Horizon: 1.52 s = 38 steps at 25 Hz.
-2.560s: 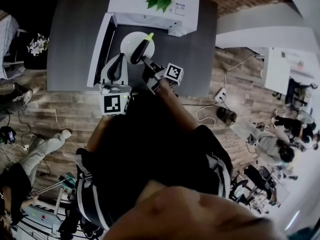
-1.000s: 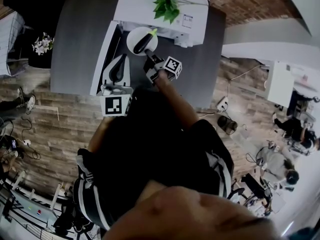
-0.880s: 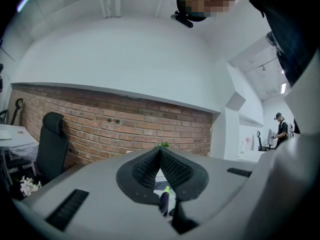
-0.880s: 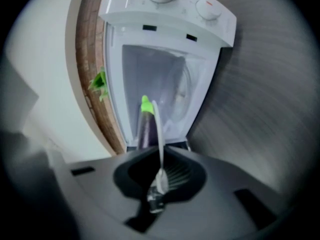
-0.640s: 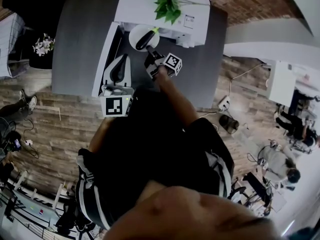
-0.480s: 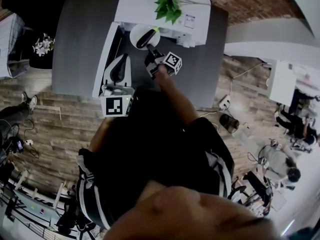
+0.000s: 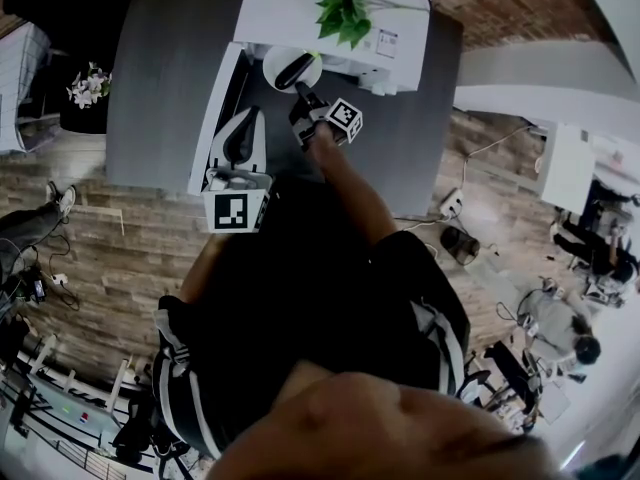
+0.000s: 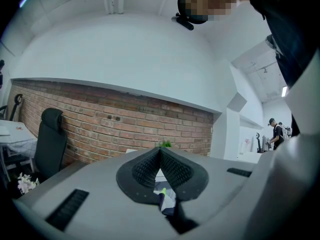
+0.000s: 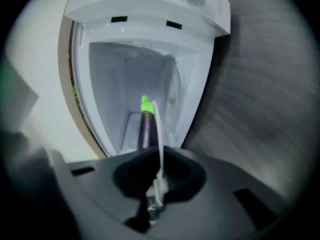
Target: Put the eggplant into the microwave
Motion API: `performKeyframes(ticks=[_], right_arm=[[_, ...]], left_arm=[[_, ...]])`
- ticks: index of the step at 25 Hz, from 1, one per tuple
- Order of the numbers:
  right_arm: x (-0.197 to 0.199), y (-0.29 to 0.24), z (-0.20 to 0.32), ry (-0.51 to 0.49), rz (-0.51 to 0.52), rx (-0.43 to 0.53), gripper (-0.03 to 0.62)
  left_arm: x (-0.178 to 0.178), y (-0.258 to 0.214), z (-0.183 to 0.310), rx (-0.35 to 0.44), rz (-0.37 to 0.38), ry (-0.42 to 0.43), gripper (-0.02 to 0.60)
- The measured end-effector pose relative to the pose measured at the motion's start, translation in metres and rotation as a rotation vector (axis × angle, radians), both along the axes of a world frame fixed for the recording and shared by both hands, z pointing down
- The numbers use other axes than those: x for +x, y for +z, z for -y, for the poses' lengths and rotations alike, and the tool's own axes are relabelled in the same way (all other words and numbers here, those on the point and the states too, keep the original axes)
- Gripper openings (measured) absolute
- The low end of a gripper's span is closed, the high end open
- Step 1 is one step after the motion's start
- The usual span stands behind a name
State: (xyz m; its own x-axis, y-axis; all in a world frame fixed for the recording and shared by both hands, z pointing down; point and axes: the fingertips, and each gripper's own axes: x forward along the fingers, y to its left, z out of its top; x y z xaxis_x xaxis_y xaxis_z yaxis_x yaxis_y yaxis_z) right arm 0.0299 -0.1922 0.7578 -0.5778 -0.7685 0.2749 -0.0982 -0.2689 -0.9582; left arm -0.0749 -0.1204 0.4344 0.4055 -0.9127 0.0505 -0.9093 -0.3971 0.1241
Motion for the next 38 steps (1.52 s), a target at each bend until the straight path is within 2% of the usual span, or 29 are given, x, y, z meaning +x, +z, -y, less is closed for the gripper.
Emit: performKeyframes(ticks=[24, 38], right_arm=[[0.005, 0.019, 0.068, 0.063, -0.002, -0.003, 0.038], [0.013, 0.029, 0.086, 0.099, -0.009, -0.023, 0.038]], left_arm=[[-0.001, 0.018, 0.021, -0.057, -0.01, 0.005, 0.035], [-0.002, 0.022, 0.026, -0.064, -0.017, 0.005, 0.035]])
